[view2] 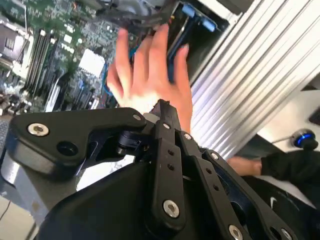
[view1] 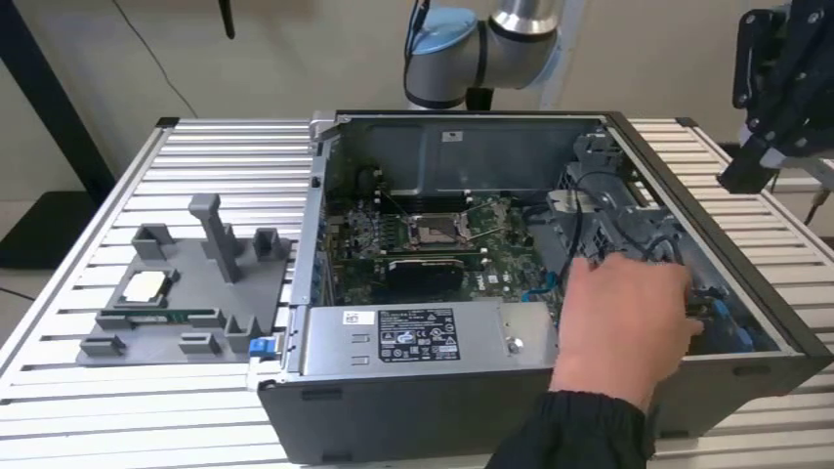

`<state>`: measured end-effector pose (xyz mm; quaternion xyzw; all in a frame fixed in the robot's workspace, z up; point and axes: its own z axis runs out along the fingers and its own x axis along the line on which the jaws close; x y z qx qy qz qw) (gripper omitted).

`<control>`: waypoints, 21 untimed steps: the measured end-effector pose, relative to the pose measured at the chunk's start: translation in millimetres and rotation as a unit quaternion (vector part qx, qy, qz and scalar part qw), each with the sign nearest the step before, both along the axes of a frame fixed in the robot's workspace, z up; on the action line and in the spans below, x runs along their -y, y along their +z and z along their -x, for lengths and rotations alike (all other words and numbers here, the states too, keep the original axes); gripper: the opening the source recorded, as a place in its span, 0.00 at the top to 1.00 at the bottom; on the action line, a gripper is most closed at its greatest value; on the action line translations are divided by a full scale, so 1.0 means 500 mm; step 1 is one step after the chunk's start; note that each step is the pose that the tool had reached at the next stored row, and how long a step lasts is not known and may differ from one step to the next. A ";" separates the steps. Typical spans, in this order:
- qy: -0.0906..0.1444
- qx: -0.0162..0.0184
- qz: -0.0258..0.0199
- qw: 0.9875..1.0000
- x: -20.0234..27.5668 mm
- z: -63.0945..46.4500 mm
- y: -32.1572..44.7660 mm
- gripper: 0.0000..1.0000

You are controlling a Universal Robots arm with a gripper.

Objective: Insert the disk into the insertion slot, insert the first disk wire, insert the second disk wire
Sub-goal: 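Insert the second disk wire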

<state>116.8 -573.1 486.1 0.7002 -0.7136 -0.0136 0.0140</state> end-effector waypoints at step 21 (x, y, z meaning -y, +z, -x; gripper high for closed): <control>0.000 0.000 0.002 1.000 0.0003 0.003 0.006 0.89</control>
